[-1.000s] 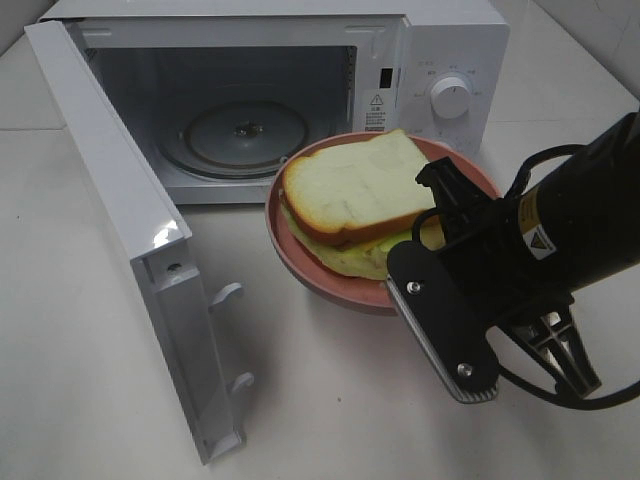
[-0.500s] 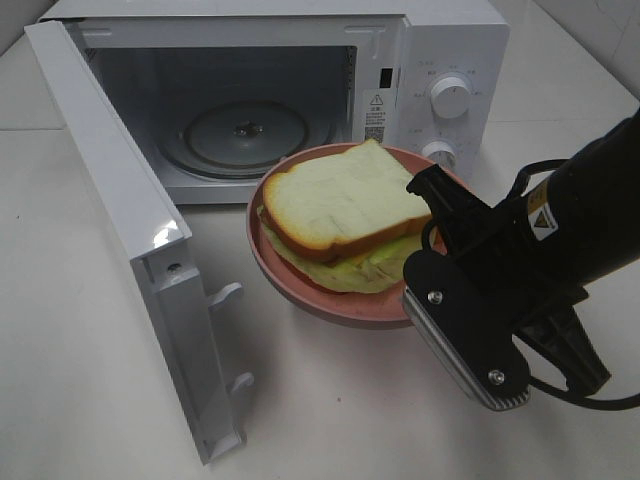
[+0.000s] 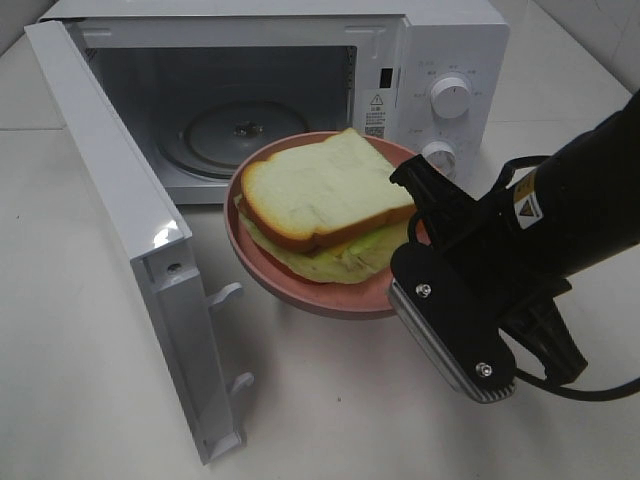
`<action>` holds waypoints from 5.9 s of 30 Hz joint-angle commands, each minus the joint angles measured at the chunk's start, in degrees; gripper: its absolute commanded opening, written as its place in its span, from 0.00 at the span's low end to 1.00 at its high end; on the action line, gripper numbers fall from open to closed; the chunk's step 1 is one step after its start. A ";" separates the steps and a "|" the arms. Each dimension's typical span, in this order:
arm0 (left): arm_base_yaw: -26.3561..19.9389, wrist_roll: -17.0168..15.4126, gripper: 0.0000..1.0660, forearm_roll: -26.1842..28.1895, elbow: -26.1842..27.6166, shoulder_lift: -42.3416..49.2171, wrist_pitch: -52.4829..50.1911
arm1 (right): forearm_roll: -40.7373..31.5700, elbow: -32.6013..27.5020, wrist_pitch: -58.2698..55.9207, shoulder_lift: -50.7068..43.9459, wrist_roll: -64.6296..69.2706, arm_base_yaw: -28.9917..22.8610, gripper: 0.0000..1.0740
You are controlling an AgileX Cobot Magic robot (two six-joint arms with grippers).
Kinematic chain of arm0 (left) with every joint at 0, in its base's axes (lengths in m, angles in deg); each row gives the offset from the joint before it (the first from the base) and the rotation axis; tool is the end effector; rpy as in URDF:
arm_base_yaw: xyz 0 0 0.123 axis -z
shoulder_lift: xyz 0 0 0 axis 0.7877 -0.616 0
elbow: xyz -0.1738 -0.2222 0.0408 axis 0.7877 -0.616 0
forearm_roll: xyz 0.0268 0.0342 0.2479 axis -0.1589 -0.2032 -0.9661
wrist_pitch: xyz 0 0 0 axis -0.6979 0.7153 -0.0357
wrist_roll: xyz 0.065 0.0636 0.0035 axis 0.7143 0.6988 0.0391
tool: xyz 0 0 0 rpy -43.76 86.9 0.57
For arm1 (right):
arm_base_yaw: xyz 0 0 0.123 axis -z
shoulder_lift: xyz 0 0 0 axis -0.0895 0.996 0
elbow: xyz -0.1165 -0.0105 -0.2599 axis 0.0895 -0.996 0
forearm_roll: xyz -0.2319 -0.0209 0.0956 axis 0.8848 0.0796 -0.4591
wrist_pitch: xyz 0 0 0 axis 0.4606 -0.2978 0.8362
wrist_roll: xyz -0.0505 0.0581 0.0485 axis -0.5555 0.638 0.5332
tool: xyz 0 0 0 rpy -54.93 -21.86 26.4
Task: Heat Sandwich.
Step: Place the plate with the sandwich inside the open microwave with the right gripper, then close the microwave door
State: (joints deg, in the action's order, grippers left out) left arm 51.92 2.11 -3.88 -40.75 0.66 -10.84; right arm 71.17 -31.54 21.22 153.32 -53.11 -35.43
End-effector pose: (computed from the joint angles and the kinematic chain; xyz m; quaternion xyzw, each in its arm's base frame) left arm -0.0088 -0.0057 0.2808 0.0168 0.8526 -0.0260 0.5216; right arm 0.1982 0.1687 0.2158 -0.8678 0.4118 -0.1167 0.2527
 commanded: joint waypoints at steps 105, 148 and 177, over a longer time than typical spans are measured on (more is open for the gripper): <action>0.17 0.11 0.94 0.23 -0.06 0.92 -0.74 | 4.98 74.31 -17.65 55.41 17.36 2.64 0.00; 0.17 0.11 0.94 0.23 -0.06 0.92 -0.74 | 6.47 64.74 -9.85 50.19 30.88 2.92 0.64; 0.17 0.11 0.94 0.23 -0.06 0.92 -0.74 | 7.85 31.51 -0.06 25.50 36.73 2.92 0.64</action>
State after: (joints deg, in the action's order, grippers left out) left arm 51.92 2.11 -3.88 -40.75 0.72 -10.84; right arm 78.62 1.35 21.16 180.59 -17.98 -32.91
